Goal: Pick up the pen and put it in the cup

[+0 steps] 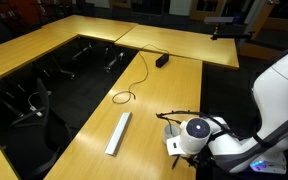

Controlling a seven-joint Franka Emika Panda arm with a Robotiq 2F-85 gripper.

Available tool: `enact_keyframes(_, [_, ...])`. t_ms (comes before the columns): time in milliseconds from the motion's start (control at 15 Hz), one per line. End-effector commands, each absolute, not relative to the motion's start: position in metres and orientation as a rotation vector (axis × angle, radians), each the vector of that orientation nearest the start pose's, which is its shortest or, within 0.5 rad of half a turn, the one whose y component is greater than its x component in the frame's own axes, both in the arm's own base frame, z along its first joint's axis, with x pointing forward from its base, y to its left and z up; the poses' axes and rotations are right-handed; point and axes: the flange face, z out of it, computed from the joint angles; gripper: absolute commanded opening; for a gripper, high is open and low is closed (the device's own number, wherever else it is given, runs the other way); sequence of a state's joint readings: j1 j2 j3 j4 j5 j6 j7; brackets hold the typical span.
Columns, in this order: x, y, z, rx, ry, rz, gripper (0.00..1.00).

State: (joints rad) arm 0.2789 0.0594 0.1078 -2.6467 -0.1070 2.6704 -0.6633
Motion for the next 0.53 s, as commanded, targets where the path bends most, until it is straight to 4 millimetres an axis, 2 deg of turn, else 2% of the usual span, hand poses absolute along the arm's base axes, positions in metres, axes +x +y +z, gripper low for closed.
enact_keyframes(0, [0.39,0.162,0.222,-2.67,-1.72,0.059,1.0])
enact_keyframes(267, [0.392,0.162,0.226,-2.674,-1.72,0.046,1.0])
enact_keyframes(467, [0.39,0.167,0.21,-2.626,-1.81,0.058,1.0])
